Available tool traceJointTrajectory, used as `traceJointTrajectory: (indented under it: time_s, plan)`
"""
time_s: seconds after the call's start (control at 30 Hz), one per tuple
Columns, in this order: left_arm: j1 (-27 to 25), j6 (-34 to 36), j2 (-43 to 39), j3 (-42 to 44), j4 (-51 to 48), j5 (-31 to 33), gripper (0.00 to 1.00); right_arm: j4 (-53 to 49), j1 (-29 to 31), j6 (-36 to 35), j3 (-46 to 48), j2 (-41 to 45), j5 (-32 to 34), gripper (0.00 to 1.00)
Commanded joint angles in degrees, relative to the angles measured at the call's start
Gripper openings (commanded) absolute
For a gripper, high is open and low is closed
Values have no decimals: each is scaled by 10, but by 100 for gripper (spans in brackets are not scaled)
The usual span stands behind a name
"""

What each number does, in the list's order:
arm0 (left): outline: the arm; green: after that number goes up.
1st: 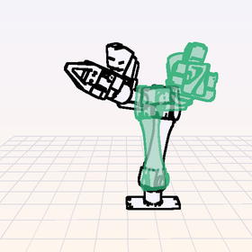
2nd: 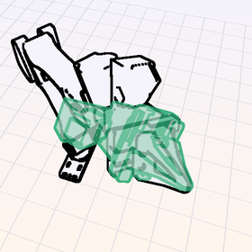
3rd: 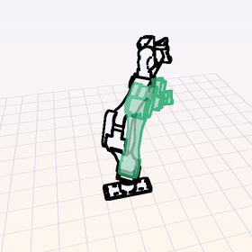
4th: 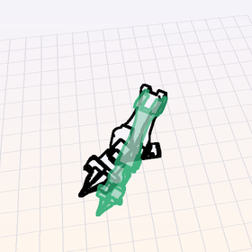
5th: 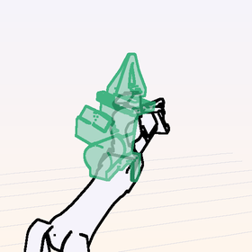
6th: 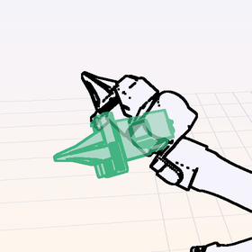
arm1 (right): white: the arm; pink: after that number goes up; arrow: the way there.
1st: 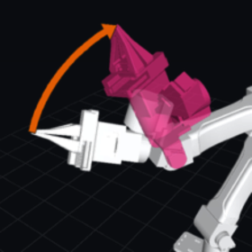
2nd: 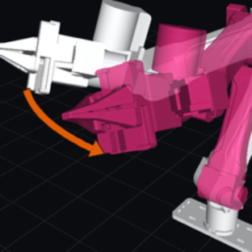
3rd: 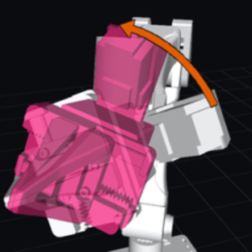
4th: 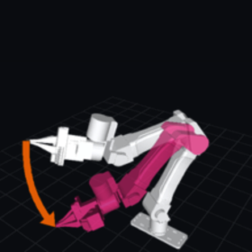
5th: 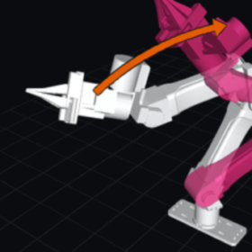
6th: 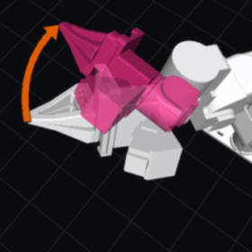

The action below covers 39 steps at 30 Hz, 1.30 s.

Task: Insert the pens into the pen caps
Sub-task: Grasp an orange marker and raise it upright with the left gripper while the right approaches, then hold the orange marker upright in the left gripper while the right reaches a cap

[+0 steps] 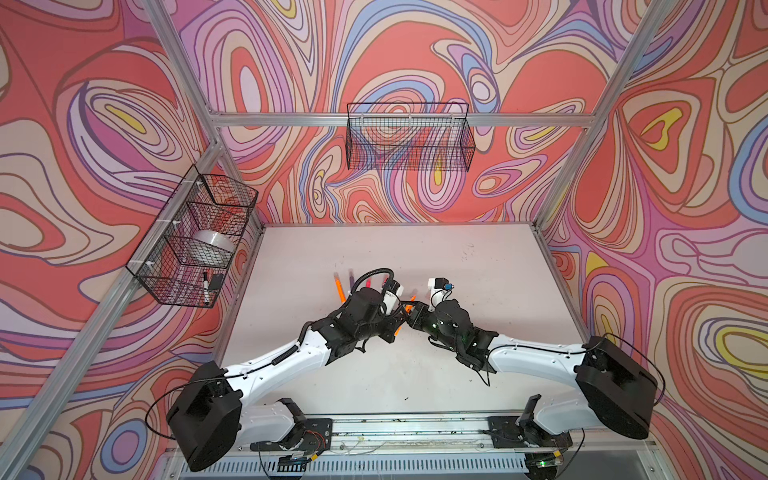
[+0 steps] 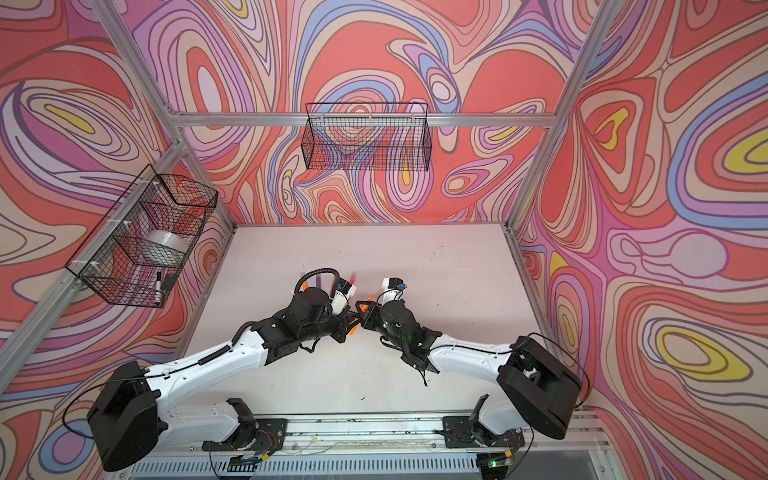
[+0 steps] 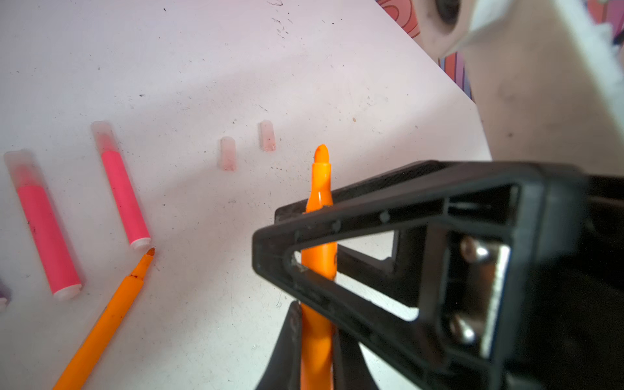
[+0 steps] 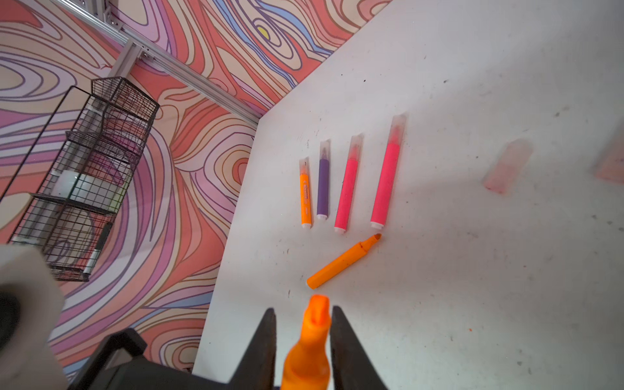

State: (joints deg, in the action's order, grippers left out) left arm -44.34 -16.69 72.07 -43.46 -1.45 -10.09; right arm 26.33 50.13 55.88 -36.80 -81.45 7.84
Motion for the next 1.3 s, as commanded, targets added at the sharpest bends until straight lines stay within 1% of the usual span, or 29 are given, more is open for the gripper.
traceJointTrajectory:
  time_s: [0.0,0.1,0.2,0.27,0.33,0.43,0.53,0.6,0.67,0.77,0.8,0.9,0.93,0.97,1.03,1.13,1.17,1.2,1.27]
  plan:
    - [-5,5,-1,6,9,-1,0,-2,2,-2,-17,-3,-6,17]
    - [-5,6,3,5,13,0,5,-7,2,-2,-23,-7,-11,7]
    - [-5,8,7,2,16,3,16,-8,2,0,-28,-14,-18,1]
    - [-5,9,11,0,18,6,24,-5,3,6,-28,-16,-23,0]
    - [-5,10,14,-1,25,9,29,1,5,11,-26,-18,-27,0]
    - [-5,11,21,-3,35,8,35,6,12,13,-29,-24,-27,0]
    - [-5,13,30,-11,39,10,35,9,17,15,-32,-31,-28,0]
    - [-5,14,33,-15,40,14,32,7,19,15,-36,-36,-27,0]
    - [-5,14,33,-16,42,20,26,3,20,16,-39,-42,-27,0]
    - [-5,16,29,-15,47,36,12,2,20,16,-40,-47,-29,0]
    - [-5,16,28,-15,47,44,7,2,21,15,-40,-46,-29,5]
    - [-4,10,23,-12,47,78,0,-1,21,5,-34,-37,-17,37]
    - [0,6,18,-8,46,94,0,-16,21,1,-33,-27,-7,46]
    - [8,-1,12,-3,45,101,0,-34,21,-3,-34,-19,6,50]
    - [46,-29,-4,10,39,92,0,-81,15,-17,-34,8,39,55]
    - [111,-60,-29,37,37,51,0,-145,-10,-25,-30,45,76,57]
    - [123,-58,-41,45,34,46,0,-167,-19,-28,-29,55,91,57]
    - [124,-51,-51,50,28,50,0,-189,-27,-33,-31,61,114,57]
    - [124,-45,-68,59,23,51,0,-229,-46,-49,-49,53,133,59]
